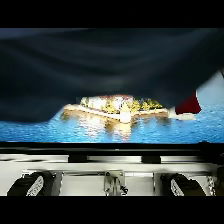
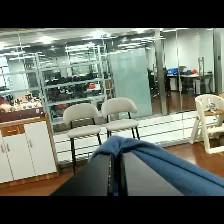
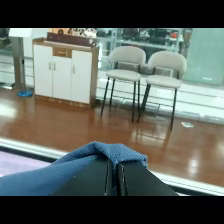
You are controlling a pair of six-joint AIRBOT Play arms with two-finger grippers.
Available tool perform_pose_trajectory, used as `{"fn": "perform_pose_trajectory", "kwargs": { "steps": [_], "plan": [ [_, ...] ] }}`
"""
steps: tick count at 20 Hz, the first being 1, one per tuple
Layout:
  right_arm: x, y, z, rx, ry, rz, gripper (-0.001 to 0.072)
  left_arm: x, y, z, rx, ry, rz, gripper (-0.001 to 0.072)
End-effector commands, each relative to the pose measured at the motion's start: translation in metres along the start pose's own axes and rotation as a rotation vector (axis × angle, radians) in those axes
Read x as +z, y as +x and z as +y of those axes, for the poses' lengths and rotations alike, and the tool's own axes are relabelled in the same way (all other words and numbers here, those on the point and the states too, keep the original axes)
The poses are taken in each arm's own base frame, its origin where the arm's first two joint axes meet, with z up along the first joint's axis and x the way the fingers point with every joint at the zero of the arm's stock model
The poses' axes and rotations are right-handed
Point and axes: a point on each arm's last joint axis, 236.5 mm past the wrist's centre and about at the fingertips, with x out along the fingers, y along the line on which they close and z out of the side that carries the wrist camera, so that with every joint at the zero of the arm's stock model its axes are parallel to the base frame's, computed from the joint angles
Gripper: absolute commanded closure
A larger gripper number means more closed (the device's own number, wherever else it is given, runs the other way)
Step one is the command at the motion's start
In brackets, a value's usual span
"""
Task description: Fold the shirts.
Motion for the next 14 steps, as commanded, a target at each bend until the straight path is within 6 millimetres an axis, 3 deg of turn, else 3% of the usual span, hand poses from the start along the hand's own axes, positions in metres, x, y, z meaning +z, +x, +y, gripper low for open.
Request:
{"fn": "perform_pose_trajectory", "kwargs": {
  "steps": [1,3,4,6,8,10,12,14],
  "plan": [
    [-0.026,0.001,0.000,0.002,-0.002,0.110,0.0642,-0.030,0.003,0.005,0.014,0.022,0.111,0.0675],
    [-0.077,0.020,-0.008,0.001,0.038,0.305,0.0641,-0.080,0.014,0.010,0.002,0.025,0.273,0.0675],
    [-0.118,0.030,-0.016,-0.014,0.092,0.462,0.0641,-0.115,0.021,0.014,-0.005,0.016,0.381,0.0675],
    [-0.209,0.045,-0.027,-0.041,0.192,0.799,0.0641,-0.196,0.033,0.014,-0.049,-0.037,0.609,0.0675],
    [-0.288,0.067,-0.031,-0.028,0.260,1.027,0.0641,-0.287,0.043,0.013,-0.093,-0.116,0.828,0.0675],
    [-0.355,0.105,-0.031,-0.011,0.335,1.127,0.0641,-0.381,0.052,0.009,-0.126,-0.217,1.009,0.0674],
    [-0.410,0.145,-0.026,0.016,0.428,1.160,0.0641,-0.464,0.061,-0.004,-0.172,-0.343,1.149,0.0674],
    [-0.457,0.189,-0.020,0.038,0.534,1.133,0.0641,-0.530,0.079,-0.012,-0.188,-0.460,1.210,0.0674]
  ]
}}
